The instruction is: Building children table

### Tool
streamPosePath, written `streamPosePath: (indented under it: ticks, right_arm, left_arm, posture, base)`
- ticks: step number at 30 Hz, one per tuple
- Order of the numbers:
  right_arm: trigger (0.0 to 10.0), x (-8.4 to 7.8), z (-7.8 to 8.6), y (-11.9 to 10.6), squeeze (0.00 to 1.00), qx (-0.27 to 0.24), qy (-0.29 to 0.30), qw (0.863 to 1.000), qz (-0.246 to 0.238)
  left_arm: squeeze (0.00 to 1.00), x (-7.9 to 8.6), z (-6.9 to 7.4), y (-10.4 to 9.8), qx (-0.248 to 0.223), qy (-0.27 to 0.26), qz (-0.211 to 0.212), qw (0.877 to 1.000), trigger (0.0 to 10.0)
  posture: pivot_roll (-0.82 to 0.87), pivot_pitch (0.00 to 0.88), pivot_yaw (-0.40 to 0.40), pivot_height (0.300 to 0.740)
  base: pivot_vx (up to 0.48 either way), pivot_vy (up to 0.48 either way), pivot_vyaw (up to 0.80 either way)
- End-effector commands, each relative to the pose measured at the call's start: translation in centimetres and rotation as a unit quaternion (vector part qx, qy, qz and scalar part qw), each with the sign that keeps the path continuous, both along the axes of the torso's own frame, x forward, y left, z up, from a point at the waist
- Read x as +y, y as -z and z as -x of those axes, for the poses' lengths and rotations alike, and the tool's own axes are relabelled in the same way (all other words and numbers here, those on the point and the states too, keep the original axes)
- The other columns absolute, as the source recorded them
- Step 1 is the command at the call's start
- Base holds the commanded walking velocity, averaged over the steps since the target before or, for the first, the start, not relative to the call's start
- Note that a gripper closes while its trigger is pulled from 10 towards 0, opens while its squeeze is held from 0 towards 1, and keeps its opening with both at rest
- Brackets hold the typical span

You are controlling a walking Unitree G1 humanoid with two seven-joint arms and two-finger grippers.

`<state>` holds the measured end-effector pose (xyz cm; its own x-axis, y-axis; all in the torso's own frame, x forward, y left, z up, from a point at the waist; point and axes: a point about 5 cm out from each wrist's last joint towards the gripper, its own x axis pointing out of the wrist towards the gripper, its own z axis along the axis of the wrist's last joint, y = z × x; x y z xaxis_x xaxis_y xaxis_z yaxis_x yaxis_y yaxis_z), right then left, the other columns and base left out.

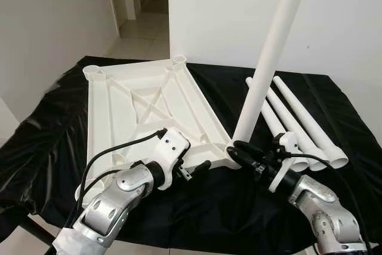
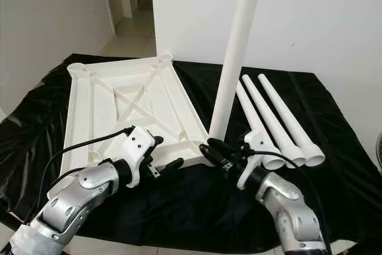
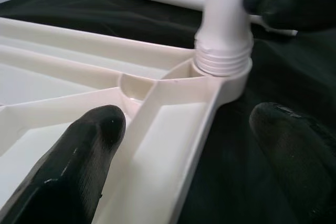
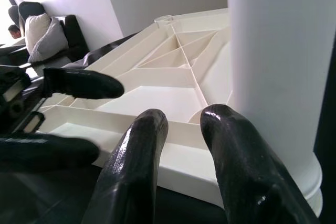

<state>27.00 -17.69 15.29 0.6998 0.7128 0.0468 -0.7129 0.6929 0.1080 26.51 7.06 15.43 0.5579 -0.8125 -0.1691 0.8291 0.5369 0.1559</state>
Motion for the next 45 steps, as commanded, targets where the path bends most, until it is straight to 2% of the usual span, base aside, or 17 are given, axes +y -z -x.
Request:
streamPosePath:
  ticks: [1, 3, 6, 7, 9, 15, 18, 20, 25, 26, 31, 32, 34, 35, 38, 41, 45]
  right_arm:
    - [10.0, -1.2, -1.3, -0.7, 0.00, -0.009, 0.012, 1.000, 0.011]
    - [10.0, -1.2, -1.3, -0.7, 0.00, -0.009, 0.012, 1.000, 0.011]
    - [10.0, -2.7, -3.0, -1.4, 0.00, -0.020, 0.044, 0.999, 0.024]
    - [10.0, -2.7, -3.0, -1.4, 0.00, -0.020, 0.044, 0.999, 0.024]
    - [10.0, -3.5, -4.2, -1.8, 0.00, -0.024, 0.076, 0.997, 0.016]
    - [10.0, -3.7, -5.5, -2.5, 0.00, -0.051, 0.135, 0.989, -0.008]
    - [10.0, -3.1, -5.5, -3.8, 0.00, -0.080, 0.152, 0.984, -0.057]
    - [10.0, -1.7, -4.9, -4.3, 0.00, -0.093, 0.135, 0.984, -0.077]
    - [10.0, -0.2, -4.0, -4.7, 0.00, -0.104, 0.116, 0.984, -0.091]
    - [10.0, 1.0, -3.2, -4.6, 0.00, -0.108, 0.104, 0.984, -0.091]
    - [10.0, 2.0, -2.0, -4.6, 0.00, -0.107, 0.105, 0.983, -0.110]
    - [10.0, 2.1, -1.5, -4.5, 0.00, -0.107, 0.112, 0.981, -0.112]
    - [10.0, 2.3, -1.2, -4.4, 0.00, -0.108, 0.117, 0.981, -0.113]
    - [10.0, 2.4, -0.8, -4.1, 0.00, -0.105, 0.127, 0.980, -0.115]
    - [10.0, 2.5, -0.2, -3.7, 0.00, -0.102, 0.138, 0.979, -0.115]
    - [10.0, 2.9, 1.4, -2.6, 0.00, -0.086, 0.170, 0.976, -0.107]
    - [10.0, 3.0, 2.2, -1.7, 0.00, -0.070, 0.189, 0.974, -0.100]
  left_arm:
    - [0.00, -0.4, 0.3, -0.4, -0.007, 0.018, -0.025, 0.999, 10.0]
    - [0.00, -0.4, 0.3, -0.4, -0.007, 0.018, -0.025, 0.999, 10.0]
    - [0.00, -0.4, 0.2, 0.1, 0.006, 0.005, -0.044, 0.999, 10.0]
    - [0.00, -0.4, 0.2, 0.1, 0.006, 0.005, -0.044, 0.999, 10.0]
    - [0.00, -0.6, 0.2, 0.8, 0.039, -0.007, -0.042, 0.998, 10.0]
    - [0.00, -1.1, 0.6, 2.4, 0.076, -0.017, -0.059, 0.995, 10.0]
    - [0.00, -1.1, 0.4, 3.6, 0.094, -0.048, -0.081, 0.991, 10.0]
    - [0.00, -1.1, -0.1, 4.1, 0.110, -0.082, -0.082, 0.987, 10.0]
    - [0.00, -1.2, -0.6, 4.4, 0.120, -0.111, -0.084, 0.983, 10.0]
    - [0.00, -1.2, -1.1, 4.7, 0.128, -0.137, -0.084, 0.979, 10.0]
    - [0.00, -1.1, -2.0, 4.4, 0.119, -0.166, -0.079, 0.976, 10.0]
    - [0.00, -1.0, -2.4, 4.1, 0.114, -0.177, -0.074, 0.975, 2.3]
    - [0.00, -0.9, -2.7, 3.9, 0.112, -0.184, -0.070, 0.974, 2.3]
    - [0.00, -0.8, -3.0, 3.7, 0.105, -0.194, -0.069, 0.973, 0.0]
    - [0.00, -0.6, -3.4, 3.5, 0.101, -0.207, -0.065, 0.971, 0.0]
    - [0.00, -0.3, -4.3, 3.1, 0.090, -0.238, -0.055, 0.965, 0.0]
    - [0.00, -0.1, -5.2, 2.8, 0.078, -0.268, -0.050, 0.959, 0.0]
  posture:
    - [-0.01, 0.027, 0.029, 0.740]
    - [-0.01, 0.027, 0.029, 0.740]
    - [-0.01, 0.028, 0.025, 0.740]
    - [-0.01, 0.028, 0.025, 0.740]
    - [-0.01, 0.028, 0.025, 0.740]
    - [-0.01, 0.029, 0.022, 0.740]
    - [-0.01, 0.031, 0.018, 0.740]
    - [-0.01, 0.032, 0.018, 0.740]
    - [-0.01, 0.032, 0.018, 0.740]
    - [-0.03, 0.035, 0.026, 0.740]
    - [-0.03, 0.039, 0.030, 0.740]
    - [-0.03, 0.043, 0.032, 0.740]
    - [-0.03, 0.043, 0.032, 0.740]
    - [-0.03, 0.047, 0.034, 0.740]
    - [-0.04, 0.048, 0.036, 0.740]
    - [-0.05, 0.052, 0.039, 0.740]
    - [-0.06, 0.053, 0.051, 0.740]
  base:
    - [0.000, 0.000, 0.00]
    - [0.000, 0.000, 0.00]
    - [0.000, 0.000, 0.00]
    - [0.000, 0.000, 0.00]
    - [0.000, 0.000, 0.00]
    - [0.000, 0.000, 0.00]
    - [0.000, 0.000, 0.00]
    - [0.000, 0.000, 0.00]
    - [0.000, 0.000, 0.00]
    - [0.000, 0.000, 0.00]
    - [0.000, 0.000, 0.00]
    - [0.000, 0.000, 0.00]
    - [0.000, 0.000, 0.00]
    - [0.000, 0.000, 0.00]
    - [0.000, 0.000, 0.00]
    - [0.000, 0.000, 0.00]
    - [0.000, 0.000, 0.00]
